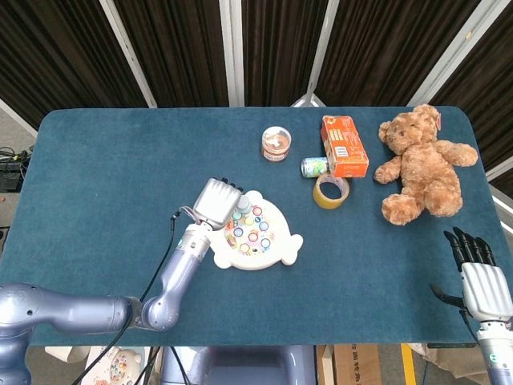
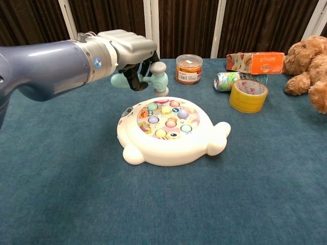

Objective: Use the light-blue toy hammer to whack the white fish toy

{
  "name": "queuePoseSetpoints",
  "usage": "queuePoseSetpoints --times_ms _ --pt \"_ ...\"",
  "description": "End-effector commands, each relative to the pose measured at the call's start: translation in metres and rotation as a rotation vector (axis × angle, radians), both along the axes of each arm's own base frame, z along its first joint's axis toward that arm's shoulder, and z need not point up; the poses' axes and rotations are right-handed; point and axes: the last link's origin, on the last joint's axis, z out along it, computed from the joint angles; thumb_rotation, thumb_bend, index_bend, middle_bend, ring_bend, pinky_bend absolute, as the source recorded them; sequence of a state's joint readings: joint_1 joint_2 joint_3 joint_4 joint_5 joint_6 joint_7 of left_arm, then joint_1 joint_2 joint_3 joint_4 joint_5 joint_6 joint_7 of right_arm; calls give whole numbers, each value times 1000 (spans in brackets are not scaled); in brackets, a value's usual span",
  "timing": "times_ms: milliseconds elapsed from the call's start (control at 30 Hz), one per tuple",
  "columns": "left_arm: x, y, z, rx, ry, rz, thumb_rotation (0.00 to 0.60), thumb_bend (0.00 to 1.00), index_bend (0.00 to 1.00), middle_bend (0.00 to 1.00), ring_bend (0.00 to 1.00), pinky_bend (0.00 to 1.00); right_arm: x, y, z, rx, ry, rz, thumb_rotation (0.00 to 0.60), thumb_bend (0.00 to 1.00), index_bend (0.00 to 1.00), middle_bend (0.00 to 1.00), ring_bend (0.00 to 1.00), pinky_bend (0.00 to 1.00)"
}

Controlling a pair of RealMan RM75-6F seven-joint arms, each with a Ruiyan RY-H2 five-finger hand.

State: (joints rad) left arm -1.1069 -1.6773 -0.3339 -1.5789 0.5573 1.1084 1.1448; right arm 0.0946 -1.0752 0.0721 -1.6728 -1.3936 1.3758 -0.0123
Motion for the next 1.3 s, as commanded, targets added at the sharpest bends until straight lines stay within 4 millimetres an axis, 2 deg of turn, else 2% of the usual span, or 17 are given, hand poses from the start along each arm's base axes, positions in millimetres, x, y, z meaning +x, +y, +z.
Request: queuePoseSetpoints --times_ms 33,533,1000,1300 --pt "-1 0 -2 -2 13 5 600 625 654 493 382 537 0 0 0 1 -2 -1 600 233 0 0 0 0" --pt "-13 2 1 10 21 26 600 625 654 496 385 537 1 1 0 5 -4 -2 600 234 0 0 0 0" --pt "-34 0 -12 -13 65 50 600 625 654 497 385 537 1 0 -1 10 -11 -7 600 234 0 0 0 0" --pt "-29 0 -11 -8 38 33 600 625 654 497 385 537 1 0 -2 11 -12 -9 600 233 0 0 0 0"
